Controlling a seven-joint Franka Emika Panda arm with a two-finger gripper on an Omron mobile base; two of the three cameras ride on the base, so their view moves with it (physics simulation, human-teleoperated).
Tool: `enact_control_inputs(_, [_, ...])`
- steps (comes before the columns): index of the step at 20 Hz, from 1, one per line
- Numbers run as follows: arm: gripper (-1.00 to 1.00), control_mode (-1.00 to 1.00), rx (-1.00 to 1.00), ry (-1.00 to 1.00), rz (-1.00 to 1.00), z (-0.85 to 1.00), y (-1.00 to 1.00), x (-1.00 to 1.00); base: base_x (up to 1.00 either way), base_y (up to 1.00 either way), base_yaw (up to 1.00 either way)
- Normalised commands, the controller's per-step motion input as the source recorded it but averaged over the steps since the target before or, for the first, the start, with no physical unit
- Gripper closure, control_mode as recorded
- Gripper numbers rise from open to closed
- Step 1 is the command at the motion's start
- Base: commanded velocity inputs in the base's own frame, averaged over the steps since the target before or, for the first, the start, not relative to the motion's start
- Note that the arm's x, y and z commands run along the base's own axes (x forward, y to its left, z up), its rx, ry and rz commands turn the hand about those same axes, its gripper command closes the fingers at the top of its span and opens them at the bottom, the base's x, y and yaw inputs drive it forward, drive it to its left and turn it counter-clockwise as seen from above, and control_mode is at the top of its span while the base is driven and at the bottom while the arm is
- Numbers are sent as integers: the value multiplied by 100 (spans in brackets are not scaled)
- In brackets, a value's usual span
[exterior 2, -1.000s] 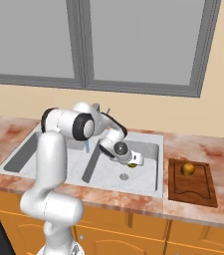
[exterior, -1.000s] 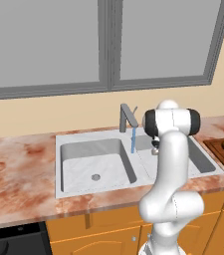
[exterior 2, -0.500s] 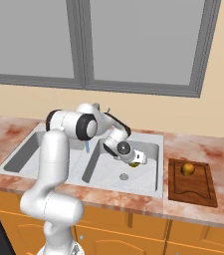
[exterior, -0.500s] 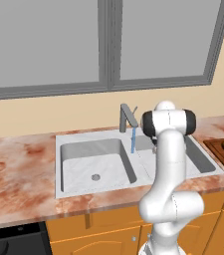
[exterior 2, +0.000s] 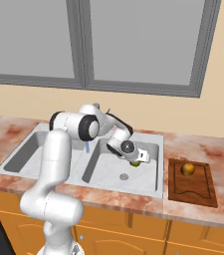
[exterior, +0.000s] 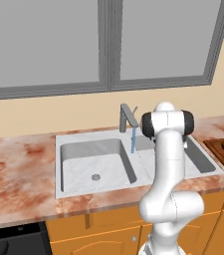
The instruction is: Pick the mango, orange from the sink and place them on the cutting board to airdry. Then turn off the sink faucet.
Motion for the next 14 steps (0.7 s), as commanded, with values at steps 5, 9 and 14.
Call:
enact_control_inputs(5, [100, -100, 3, 10, 0, 22, -6, -11, 0, 0, 0])
enact_control_inputs(9, [100, -100, 5, 10, 0, 42, 0, -16, 0, 0, 0])
enact_control_inputs(14, [100, -100, 6, 6, 0, 68, 0, -13, 0, 0, 0])
